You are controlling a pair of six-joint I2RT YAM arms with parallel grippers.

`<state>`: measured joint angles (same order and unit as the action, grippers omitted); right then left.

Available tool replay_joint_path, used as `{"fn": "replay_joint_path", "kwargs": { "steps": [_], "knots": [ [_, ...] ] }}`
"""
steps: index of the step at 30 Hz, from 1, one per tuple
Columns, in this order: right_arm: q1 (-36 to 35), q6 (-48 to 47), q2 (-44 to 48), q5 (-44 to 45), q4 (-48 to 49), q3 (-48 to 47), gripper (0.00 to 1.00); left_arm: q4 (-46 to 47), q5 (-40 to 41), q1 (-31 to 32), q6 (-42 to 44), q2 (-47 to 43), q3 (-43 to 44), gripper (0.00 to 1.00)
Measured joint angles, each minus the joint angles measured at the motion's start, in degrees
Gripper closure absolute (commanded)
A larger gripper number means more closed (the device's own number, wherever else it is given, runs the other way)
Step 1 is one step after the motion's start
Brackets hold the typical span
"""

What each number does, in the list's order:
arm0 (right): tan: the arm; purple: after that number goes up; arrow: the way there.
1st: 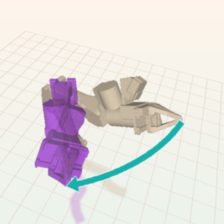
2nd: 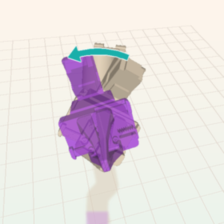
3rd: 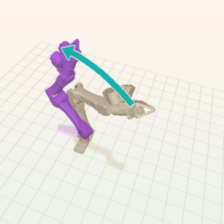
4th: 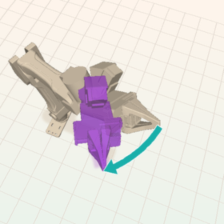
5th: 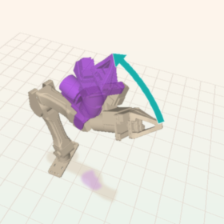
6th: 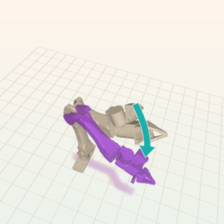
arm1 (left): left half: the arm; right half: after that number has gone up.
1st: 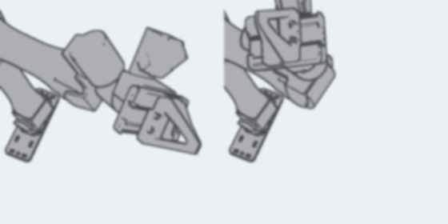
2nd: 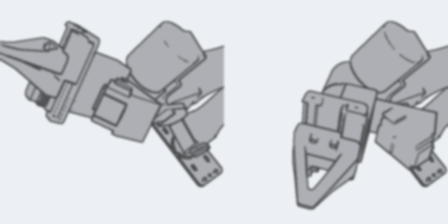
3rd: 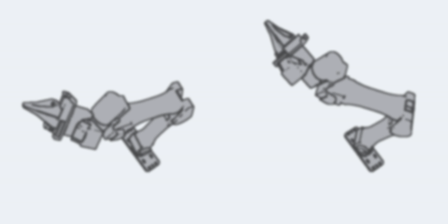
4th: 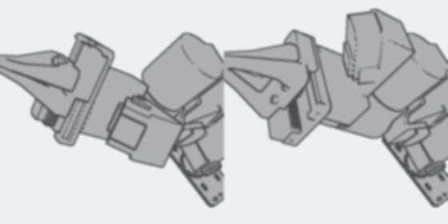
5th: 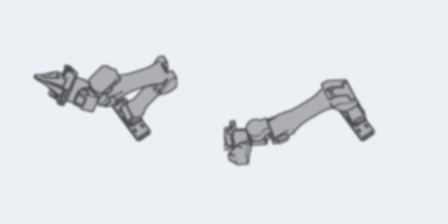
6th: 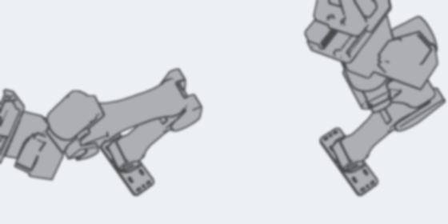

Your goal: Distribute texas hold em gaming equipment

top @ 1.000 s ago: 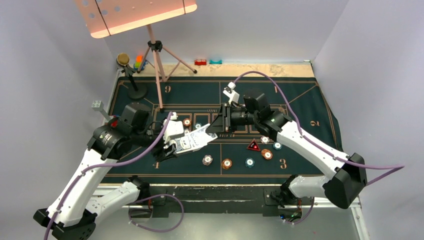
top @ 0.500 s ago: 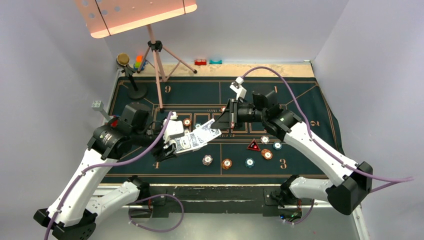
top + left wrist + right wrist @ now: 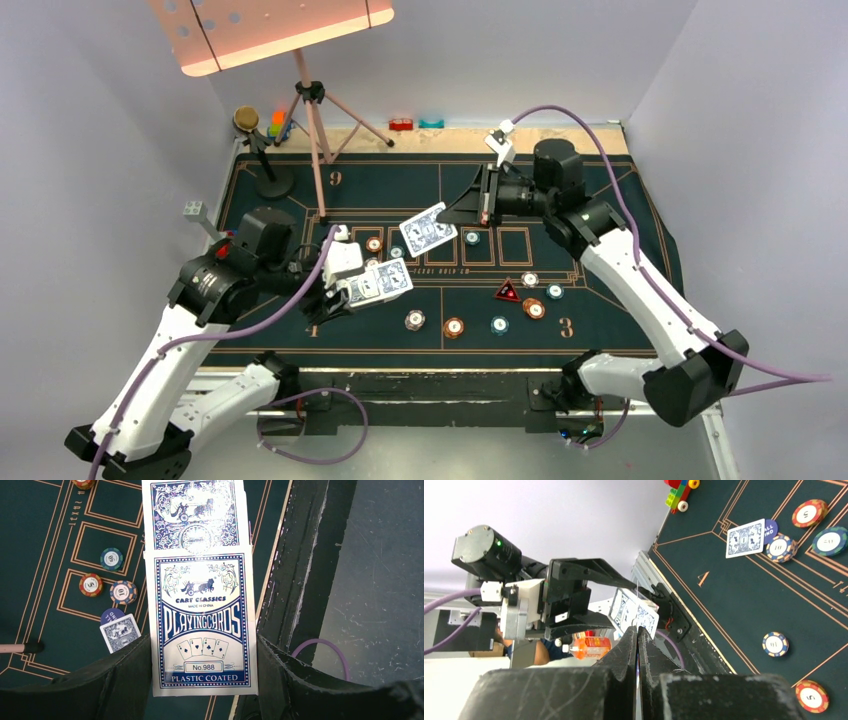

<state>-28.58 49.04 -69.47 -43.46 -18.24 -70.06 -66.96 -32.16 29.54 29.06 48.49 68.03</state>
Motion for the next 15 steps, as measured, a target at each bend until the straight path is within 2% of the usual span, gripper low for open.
{"fn": "replay_joint_path", "kwargs": {
  "steps": [11,15],
  "knots": [
    [7.9,-0.8,-10.1,-2.1,1.0,-4.1,1.00,0.0,-0.2,0.0,0.0,-0.1,0.0,1.00],
    [9.2,-4.0,-21.4,0.2,2.6,-9.3,1.00,0.0,-0.2,0.0,0.0,-0.1,0.0,1.00]
  ]
}}
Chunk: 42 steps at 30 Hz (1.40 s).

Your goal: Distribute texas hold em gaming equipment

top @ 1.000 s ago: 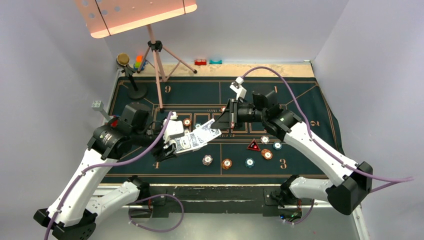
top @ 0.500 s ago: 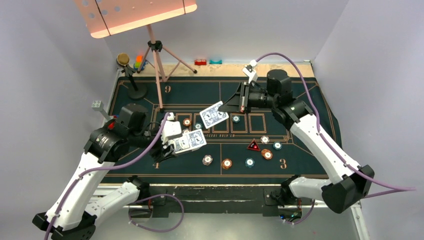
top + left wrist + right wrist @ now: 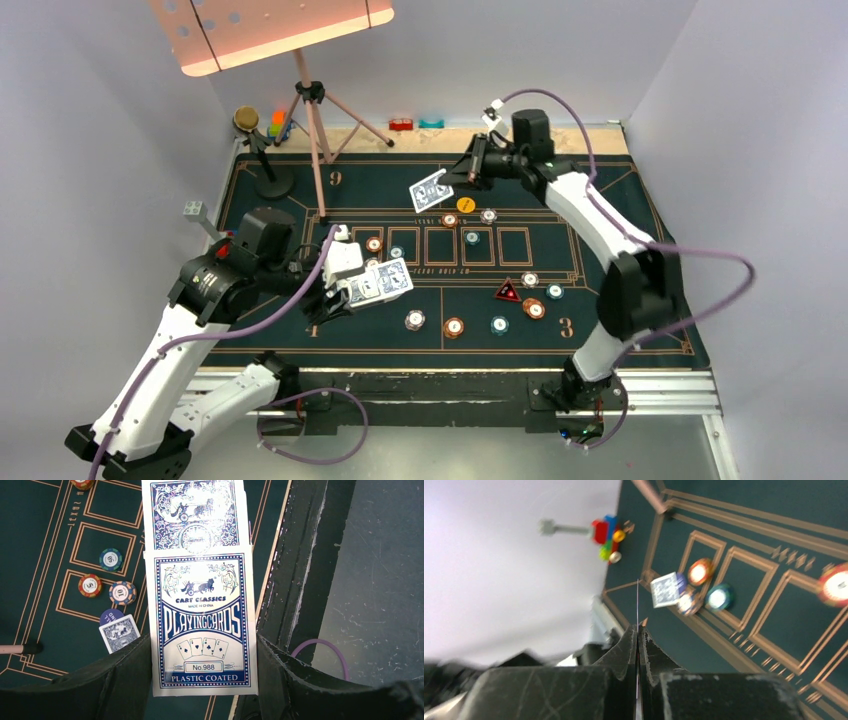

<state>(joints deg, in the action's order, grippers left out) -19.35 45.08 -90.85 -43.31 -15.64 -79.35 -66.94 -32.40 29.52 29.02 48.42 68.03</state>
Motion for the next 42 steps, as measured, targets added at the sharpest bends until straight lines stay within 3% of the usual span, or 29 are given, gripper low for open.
{"fn": "replay_joint_path", "kwargs": {
  "steps": [8,15,18,22,26,33,38,42],
  "knots": [
    [0.3,-4.8,-29.0,7.5,0.6,-15.3,1.00,0.0,0.0,0.0,0.0,0.1,0.0,1.00],
    [0.3,-5.3,-38.1,13.5,-0.5,-22.5,1.00,0.0,0.0,-0.1,0.0,0.8,0.0,1.00],
    [0.3,-5.9,-39.0,16.8,-1.5,-25.0,0.81,0.0,0.0,-0.1,0.0,0.8,0.0,1.00],
    [0.3,-7.3,-39.1,20.7,-3.7,-26.1,0.50,0.0,0.0,-0.1,0.0,0.9,0.0,1.00],
    [0.3,-8.7,-39.1,24.0,-6.8,-27.0,0.34,0.0,0.0,-0.1,0.0,0.9,0.0,1.00],
    [0.3,-10.3,-33.3,28.9,-11.0,-25.2,0.15,0.0,0.0,-0.1,0.0,0.9,0.0,1.00],
    [-1.0,-10.6,-17.7,26.3,-10.4,-17.7,0.10,0.0,0.0,-0.2,0.0,0.9,0.0,1.00],
    [-6.3,-10.0,-3.1,20.5,-7.2,-10.0,0.07,0.0,-0.1,-0.1,0.0,0.9,0.4,1.00]
  ]
}}
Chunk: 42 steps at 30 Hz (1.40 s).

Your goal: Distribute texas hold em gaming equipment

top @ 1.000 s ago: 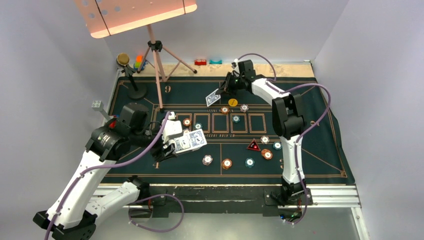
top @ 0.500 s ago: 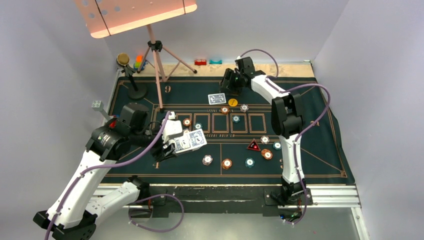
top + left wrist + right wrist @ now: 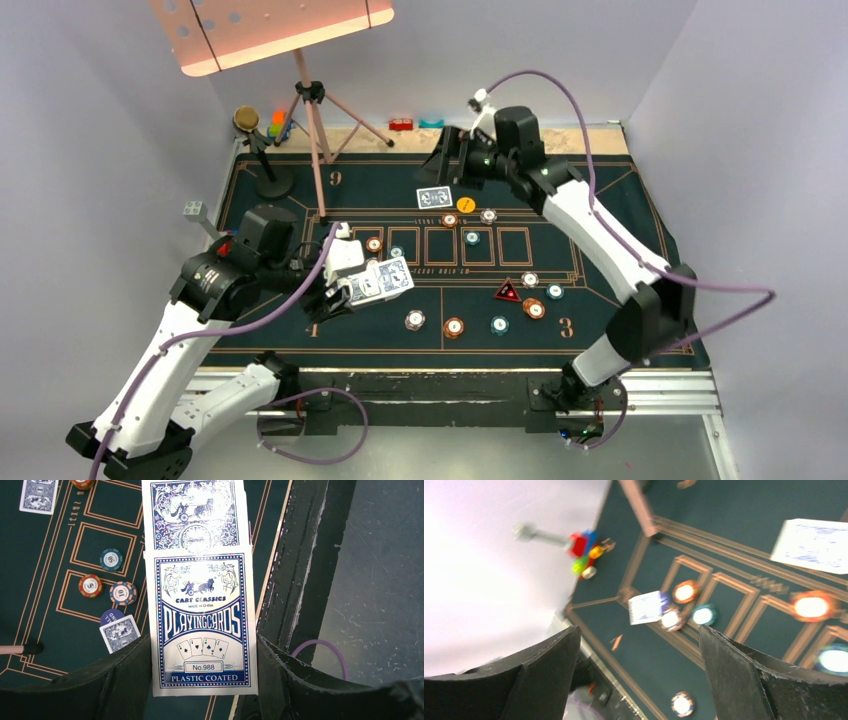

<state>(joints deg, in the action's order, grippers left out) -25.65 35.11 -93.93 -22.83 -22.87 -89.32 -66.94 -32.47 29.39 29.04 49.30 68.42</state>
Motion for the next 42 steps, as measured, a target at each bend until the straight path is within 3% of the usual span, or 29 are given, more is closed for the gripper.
{"fn": "replay_joint_path", "kwargs": {
  "steps": [7,22,36,42],
  "knots": [
    [-10.4,5.0,14.1,-10.7,5.9,14.6,0.05,0.0,-0.2,0.0,0.0,0.0,0.7,1.00],
    [-20.7,11.5,17.9,-12.5,9.4,24.9,0.02,0.0,-0.3,0.0,0.0,0.4,0.8,1.00],
    [-21.5,14.7,17.8,-12.9,12.6,27.1,0.52,0.0,-0.3,0.0,0.0,0.3,0.9,1.00],
    [-21.5,14.8,17.8,-12.7,12.4,27.1,0.56,-0.2,-0.3,0.0,0.0,0.3,0.9,1.00]
  ]
}}
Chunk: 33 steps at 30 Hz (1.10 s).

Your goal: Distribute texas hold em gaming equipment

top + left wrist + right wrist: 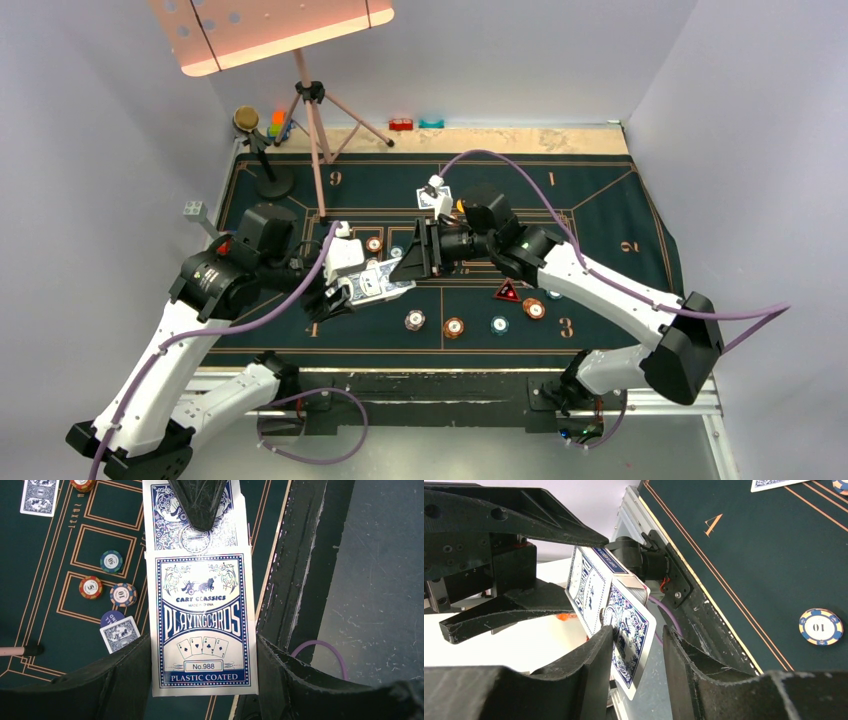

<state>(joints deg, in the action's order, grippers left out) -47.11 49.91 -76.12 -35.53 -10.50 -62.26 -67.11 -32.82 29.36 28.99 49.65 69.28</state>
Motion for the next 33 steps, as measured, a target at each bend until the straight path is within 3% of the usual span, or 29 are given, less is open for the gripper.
{"fn": "replay_joint_path", "kwargs": {
  "steps": [11,16,18,22,24,29,33],
  "knots": [
    [3.5,-0.9,2.5,0.5,-3.3,0.0,0.58,0.0,-0.3,0.0,-0.8,-0.1,0.0,1.00],
    [5.0,-1.5,3.9,1.0,-4.6,0.0,0.67,0.0,-0.5,0.0,-0.9,-0.1,0.0,1.00],
    [5.4,-1.6,4.3,1.1,-5.0,0.0,0.59,0.0,-0.5,0.0,-0.9,-0.1,0.0,1.00],
    [5.9,-1.5,4.6,1.0,-5.5,0.0,0.24,0.0,-0.5,0.0,-0.9,-0.2,0.0,1.00],
    [5.9,-1.5,4.6,0.8,-5.4,0.0,0.15,0.0,-0.5,0.0,-0.9,-0.2,0.0,1.00],
    [4.6,-1.3,4.4,0.7,-4.5,0.0,0.11,0.0,-0.5,0.0,-0.9,-0.2,0.0,1.00],
    [2.5,-0.8,3.1,0.4,-3.4,0.0,0.15,0.0,-0.5,0.0,-0.9,-0.2,0.0,1.00]
  ]
}}
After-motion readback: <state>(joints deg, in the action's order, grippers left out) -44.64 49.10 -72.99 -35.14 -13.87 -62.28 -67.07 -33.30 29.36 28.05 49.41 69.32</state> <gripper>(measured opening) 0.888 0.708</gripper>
